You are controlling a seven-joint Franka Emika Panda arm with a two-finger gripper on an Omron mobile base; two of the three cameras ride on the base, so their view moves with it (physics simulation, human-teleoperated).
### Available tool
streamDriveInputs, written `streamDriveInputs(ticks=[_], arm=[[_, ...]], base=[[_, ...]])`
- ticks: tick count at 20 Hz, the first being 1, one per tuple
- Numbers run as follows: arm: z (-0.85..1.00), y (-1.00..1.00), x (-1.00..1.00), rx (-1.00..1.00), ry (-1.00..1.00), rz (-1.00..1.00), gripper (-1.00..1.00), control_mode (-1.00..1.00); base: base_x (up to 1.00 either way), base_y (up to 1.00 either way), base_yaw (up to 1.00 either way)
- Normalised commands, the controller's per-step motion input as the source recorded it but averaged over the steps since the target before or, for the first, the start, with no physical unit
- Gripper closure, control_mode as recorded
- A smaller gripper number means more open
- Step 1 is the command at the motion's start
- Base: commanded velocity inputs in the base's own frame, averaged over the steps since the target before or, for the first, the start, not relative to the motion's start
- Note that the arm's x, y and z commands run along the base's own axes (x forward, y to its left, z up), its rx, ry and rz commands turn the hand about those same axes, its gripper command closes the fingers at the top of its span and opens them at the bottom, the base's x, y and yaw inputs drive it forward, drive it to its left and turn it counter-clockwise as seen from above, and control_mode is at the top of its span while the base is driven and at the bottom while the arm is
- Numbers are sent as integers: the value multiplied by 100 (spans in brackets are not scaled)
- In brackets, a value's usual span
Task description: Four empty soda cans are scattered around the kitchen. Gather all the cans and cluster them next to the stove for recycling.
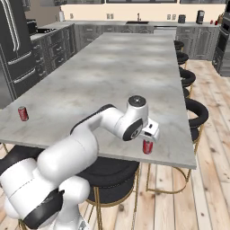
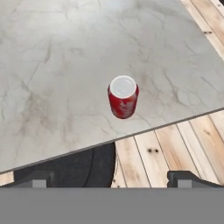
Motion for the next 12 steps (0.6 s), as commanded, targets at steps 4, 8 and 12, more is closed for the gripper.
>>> streamDriveInputs(ticks=[4,8,12], arm=[[-23,-4,27,1,5,0,-100,-100],[-20,-8,21,1,3,0,-100,-100],[-17,-13,16,1,2,0,-100,-100]], base=[[0,0,0],[0,0,0],[0,0,0]])
